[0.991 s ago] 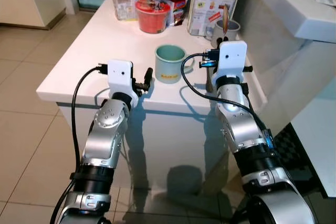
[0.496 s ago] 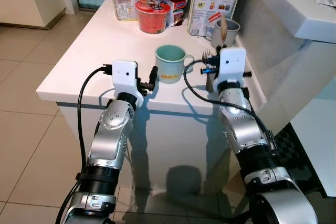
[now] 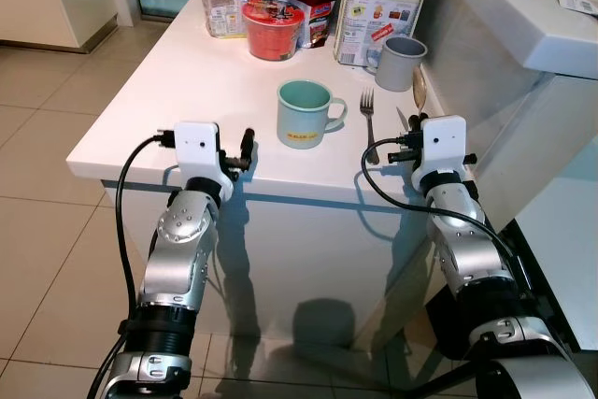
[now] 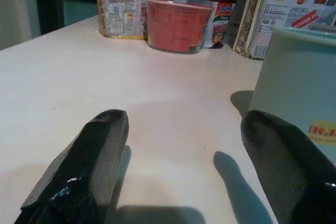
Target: Setting the table
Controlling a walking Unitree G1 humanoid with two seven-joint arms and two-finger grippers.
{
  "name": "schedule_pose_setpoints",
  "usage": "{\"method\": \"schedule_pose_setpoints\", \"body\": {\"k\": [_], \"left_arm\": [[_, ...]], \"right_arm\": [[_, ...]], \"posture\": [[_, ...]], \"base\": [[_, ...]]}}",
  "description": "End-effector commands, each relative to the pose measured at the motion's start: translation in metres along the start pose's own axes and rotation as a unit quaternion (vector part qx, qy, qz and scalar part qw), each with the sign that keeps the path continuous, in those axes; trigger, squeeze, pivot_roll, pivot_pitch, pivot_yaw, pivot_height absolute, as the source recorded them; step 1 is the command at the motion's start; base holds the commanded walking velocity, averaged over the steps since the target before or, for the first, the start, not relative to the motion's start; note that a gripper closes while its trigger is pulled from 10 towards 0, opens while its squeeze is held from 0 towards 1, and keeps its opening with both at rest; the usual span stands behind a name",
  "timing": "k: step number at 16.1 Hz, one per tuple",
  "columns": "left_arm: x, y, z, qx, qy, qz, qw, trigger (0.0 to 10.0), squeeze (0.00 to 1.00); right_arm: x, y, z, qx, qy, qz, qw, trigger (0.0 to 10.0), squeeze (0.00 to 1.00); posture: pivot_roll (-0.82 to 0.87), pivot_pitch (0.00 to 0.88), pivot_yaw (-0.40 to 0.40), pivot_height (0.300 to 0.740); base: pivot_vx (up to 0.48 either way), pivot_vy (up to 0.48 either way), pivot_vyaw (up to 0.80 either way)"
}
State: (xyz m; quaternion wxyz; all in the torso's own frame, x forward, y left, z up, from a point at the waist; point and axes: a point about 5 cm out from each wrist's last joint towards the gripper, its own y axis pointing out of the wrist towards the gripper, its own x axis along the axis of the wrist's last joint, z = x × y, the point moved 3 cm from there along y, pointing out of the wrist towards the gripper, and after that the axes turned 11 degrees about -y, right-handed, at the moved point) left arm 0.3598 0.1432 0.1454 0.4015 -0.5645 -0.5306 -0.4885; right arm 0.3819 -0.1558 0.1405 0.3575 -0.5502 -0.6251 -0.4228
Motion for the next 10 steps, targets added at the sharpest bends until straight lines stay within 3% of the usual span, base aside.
{"method": "schedule_pose_setpoints", "body": {"k": [1,5,9,10], "left_arm": [[0.000,0.000,-0.003,-0.005,-0.004,-0.004,1.000,10.0,0.00],[0.007,-0.008,0.001,0.003,-0.018,-0.027,0.999,10.0,0.00],[0.027,-0.045,0.007,0.005,-0.050,-0.082,0.995,10.0,0.00],[0.023,-0.053,0.009,0.006,-0.051,-0.080,0.996,10.0,0.00]], "right_arm": [[-0.010,-0.006,0.004,0.008,0.007,0.014,1.000,0.0,0.00],[0.001,-0.019,0.002,0.011,0.028,-0.016,0.999,0.0,0.00],[-0.005,-0.059,-0.005,0.033,-0.005,-0.040,0.999,0.0,0.00],[-0.008,-0.065,-0.006,0.037,-0.015,-0.043,0.998,0.0,0.00]], "posture": [[0.06,0.000,-0.088,0.740],[0.07,0.000,-0.092,0.740],[0.07,0.000,-0.098,0.740],[0.08,0.000,-0.101,0.740]], "base": [[0.000,0.000,0.00],[0.000,0.000,0.00],[0.000,0.000,0.00],[0.000,0.000,0.00]]}}
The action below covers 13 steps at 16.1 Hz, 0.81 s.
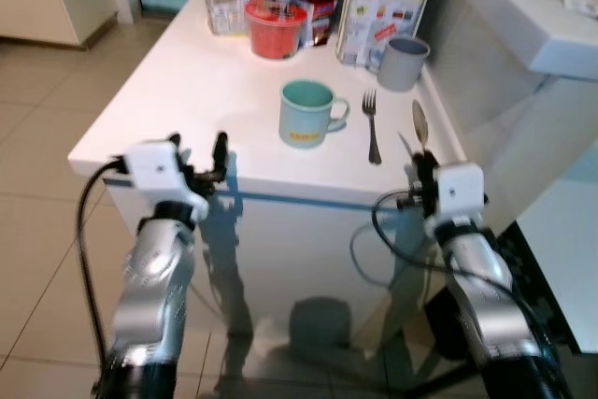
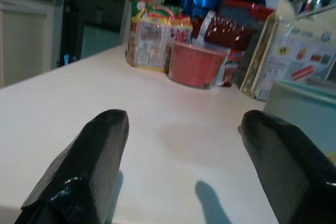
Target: Setting the table
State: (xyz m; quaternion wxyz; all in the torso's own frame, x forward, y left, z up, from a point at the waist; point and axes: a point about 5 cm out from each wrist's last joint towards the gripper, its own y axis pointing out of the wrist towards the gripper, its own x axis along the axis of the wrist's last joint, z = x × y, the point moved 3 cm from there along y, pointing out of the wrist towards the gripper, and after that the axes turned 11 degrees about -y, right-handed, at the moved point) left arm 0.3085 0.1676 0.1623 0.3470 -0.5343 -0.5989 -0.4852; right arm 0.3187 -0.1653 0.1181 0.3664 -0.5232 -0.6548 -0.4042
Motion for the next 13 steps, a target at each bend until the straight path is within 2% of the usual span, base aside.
{"method": "schedule_pose_setpoints", "body": {"k": [1,3,7,8,10,13], "left_arm": [[-0.003,-0.005,-0.003,-0.007,-0.008,0.007,1.000,10.0,0.00],[-0.018,-0.022,-0.001,-0.008,-0.002,0.037,0.999,10.0,0.00],[-0.033,-0.025,-0.008,-0.025,0.002,0.080,0.996,10.0,0.00],[-0.038,-0.028,-0.006,-0.023,0.001,0.089,0.996,10.0,0.00],[-0.052,-0.040,0.011,0.007,-0.009,0.110,0.994,10.0,0.00],[-0.052,-0.042,0.011,-0.001,-0.002,0.108,0.994,10.0,0.00]], "right_arm": [[0.006,-0.002,-0.005,-0.002,-0.012,-0.017,1.000,0.0,0.00],[0.005,-0.005,-0.006,0.000,-0.021,-0.013,1.000,0.0,0.00],[0.004,0.000,-0.003,-0.001,-0.019,-0.007,1.000,0.0,0.00],[0.002,-0.002,-0.002,-0.001,-0.015,-0.003,1.000,0.0,0.00],[-0.008,-0.009,0.001,0.005,-0.005,0.017,1.000,0.0,0.00],[-0.012,-0.011,0.002,0.010,-0.009,0.021,1.000,0.0,0.00]], "posture": [[0.08,0.000,-0.100,0.740],[0.09,0.000,-0.106,0.740],[0.10,0.000,-0.103,0.740],[0.09,0.000,-0.099,0.740],[0.09,0.000,-0.089,0.740],[0.08,0.000,-0.085,0.740]], "base": [[0.000,0.000,0.00],[0.000,0.000,0.00],[0.000,0.000,0.00],[0.000,0.000,0.00],[0.000,0.000,0.00],[0.000,0.000,0.00]]}}
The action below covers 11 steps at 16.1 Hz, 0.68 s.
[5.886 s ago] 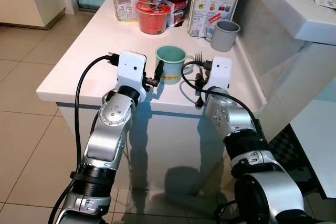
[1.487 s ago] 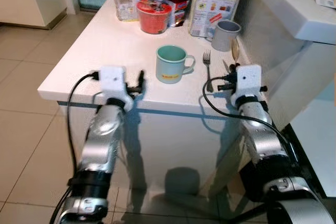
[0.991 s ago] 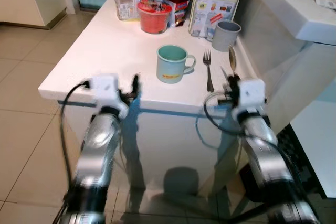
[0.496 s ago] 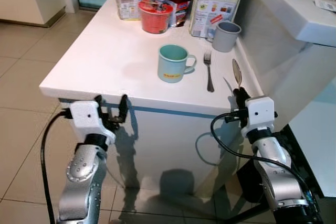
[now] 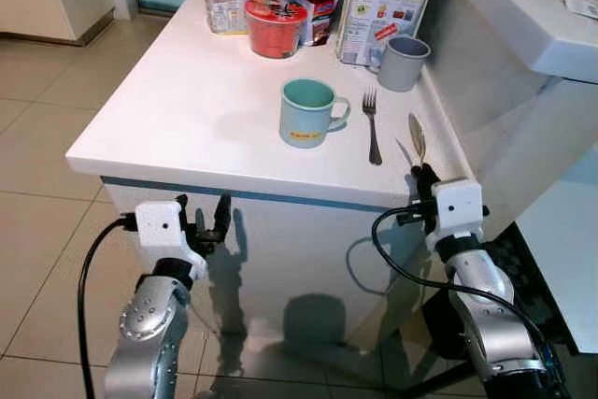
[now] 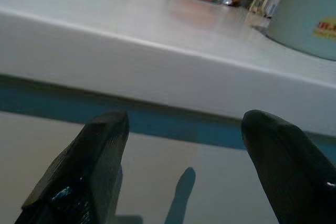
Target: Setting the table
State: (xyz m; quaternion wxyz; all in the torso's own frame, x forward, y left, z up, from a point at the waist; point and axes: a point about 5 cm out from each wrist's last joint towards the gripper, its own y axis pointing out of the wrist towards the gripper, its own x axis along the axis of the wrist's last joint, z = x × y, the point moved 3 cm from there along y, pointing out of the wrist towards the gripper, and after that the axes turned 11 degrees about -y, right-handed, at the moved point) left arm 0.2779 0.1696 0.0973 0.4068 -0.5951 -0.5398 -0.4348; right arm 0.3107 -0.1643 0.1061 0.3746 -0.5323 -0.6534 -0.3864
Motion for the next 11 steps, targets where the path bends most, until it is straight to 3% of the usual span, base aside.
{"method": "schedule_pose_setpoints", "body": {"k": [1,3,5,8,11], "left_arm": [[0.003,-0.001,-0.009,-0.024,-0.009,-0.009,1.000,10.0,0.00],[0.000,-0.008,-0.002,-0.039,0.006,0.003,0.999,10.0,0.00],[-0.009,-0.010,0.017,-0.025,0.025,0.025,0.999,10.0,0.00],[-0.010,-0.007,0.017,-0.038,0.048,0.033,0.998,10.0,0.00],[0.000,0.007,0.013,-0.072,0.060,0.034,0.995,10.0,0.00]], "right_arm": [[-0.005,-0.004,-0.003,0.001,-0.005,0.005,1.000,0.0,0.00],[-0.010,-0.007,-0.006,0.004,-0.010,0.012,1.000,0.0,0.00],[-0.014,-0.006,-0.008,0.014,-0.017,0.017,1.000,0.0,0.00],[-0.016,-0.002,-0.003,0.024,-0.020,0.018,0.999,0.0,0.00],[-0.015,0.006,0.000,0.008,-0.017,0.014,1.000,0.0,0.00]], "posture": [[0.08,0.000,-0.083,0.740],[0.08,0.000,-0.078,0.740],[0.09,0.000,-0.076,0.740],[0.09,0.000,-0.071,0.740],[0.05,0.000,0.030,0.740]], "base": [[0.000,0.000,0.00],[0.000,0.000,0.00],[0.000,0.000,0.00],[0.000,0.000,0.00],[0.000,0.000,0.00]]}}
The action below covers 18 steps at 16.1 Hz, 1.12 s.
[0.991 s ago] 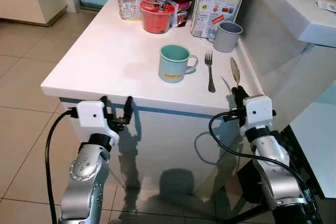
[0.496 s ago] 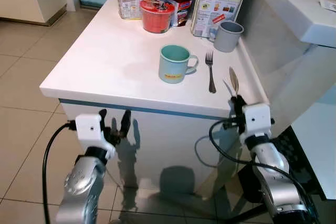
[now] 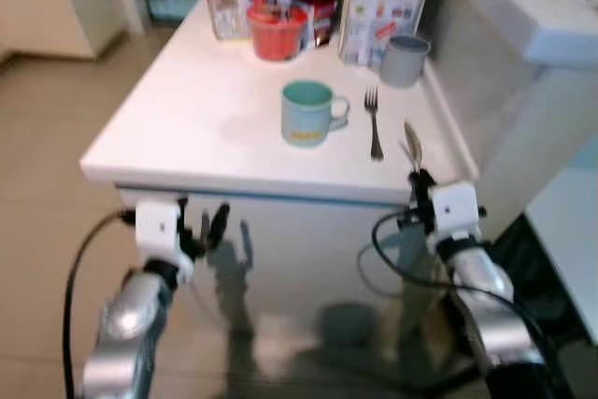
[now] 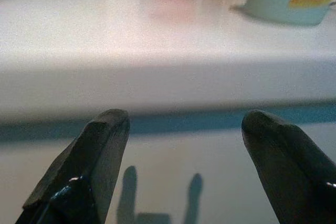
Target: Setting the table
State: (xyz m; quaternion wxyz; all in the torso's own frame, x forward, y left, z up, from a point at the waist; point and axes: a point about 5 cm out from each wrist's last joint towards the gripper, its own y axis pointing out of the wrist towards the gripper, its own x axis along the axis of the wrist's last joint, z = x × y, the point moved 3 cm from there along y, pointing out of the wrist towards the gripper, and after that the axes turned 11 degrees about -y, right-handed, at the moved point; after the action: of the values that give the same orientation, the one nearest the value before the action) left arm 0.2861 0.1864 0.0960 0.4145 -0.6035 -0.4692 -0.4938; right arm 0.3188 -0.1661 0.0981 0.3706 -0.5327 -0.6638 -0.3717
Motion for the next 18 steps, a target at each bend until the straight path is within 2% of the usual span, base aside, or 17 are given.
{"method": "schedule_pose_setpoints", "body": {"k": [1,3,5,8,18], "left_arm": [[-0.001,0.004,-0.006,-0.023,0.001,0.008,1.000,10.0,0.00],[0.007,0.012,-0.010,-0.041,0.009,0.003,0.999,10.0,0.00],[0.008,0.017,-0.008,-0.031,-0.006,-0.004,0.999,10.0,0.00],[0.006,0.020,-0.012,-0.023,-0.020,-0.009,1.000,10.0,0.00],[0.002,0.023,-0.013,-0.020,-0.001,-0.004,1.000,10.0,0.00]], "right_arm": [[-0.004,0.003,-0.001,-0.009,-0.001,0.012,1.000,0.0,0.00],[0.001,0.008,0.001,-0.012,0.003,0.003,1.000,0.0,0.00],[0.001,0.008,0.004,-0.009,0.006,0.000,1.000,0.0,0.00],[0.001,0.008,0.005,-0.009,0.007,0.000,1.000,0.0,0.00],[0.000,0.008,0.011,-0.002,0.012,0.005,1.000,0.0,0.00]], "posture": [[0.05,0.000,0.057,0.740],[0.05,0.000,0.072,0.740],[0.05,0.000,0.062,0.740],[0.04,0.000,0.036,0.740],[0.05,0.000,0.031,0.740]], "base": [[0.000,0.000,0.00],[0.000,0.000,0.00],[0.000,0.000,0.00],[0.000,0.000,0.00],[0.000,0.000,0.00]]}}
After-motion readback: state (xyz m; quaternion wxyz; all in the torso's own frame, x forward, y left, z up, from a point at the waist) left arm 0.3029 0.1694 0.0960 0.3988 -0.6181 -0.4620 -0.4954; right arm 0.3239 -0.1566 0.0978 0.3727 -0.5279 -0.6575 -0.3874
